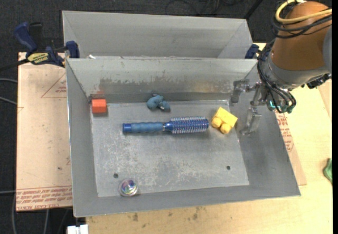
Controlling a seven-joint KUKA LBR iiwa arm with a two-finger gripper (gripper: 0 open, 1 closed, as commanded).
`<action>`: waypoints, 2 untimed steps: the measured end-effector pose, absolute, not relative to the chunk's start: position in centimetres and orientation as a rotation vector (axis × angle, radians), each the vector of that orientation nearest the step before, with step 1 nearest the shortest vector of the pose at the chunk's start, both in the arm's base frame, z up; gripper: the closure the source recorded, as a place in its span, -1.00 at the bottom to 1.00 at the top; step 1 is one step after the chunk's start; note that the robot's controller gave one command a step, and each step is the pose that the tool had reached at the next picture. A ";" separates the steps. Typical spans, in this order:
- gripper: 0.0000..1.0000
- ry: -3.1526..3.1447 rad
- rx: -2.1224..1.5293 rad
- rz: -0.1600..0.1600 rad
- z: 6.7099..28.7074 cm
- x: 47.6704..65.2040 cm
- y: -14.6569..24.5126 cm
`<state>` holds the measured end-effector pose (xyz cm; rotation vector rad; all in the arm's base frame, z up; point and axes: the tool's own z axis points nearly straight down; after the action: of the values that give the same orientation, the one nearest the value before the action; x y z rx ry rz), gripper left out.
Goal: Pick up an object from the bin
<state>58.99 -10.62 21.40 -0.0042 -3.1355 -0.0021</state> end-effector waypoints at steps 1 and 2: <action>-1.00 -3.128 0.282 -0.004 14.0 63.6 -8.8; -1.00 -3.105 0.454 -0.005 6.9 62.9 -7.4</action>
Offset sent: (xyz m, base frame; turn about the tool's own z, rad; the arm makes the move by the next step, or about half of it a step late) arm 0.0458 0.0170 -0.0714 -0.1833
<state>62.85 -7.41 6.93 0.4540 -3.1046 -0.0050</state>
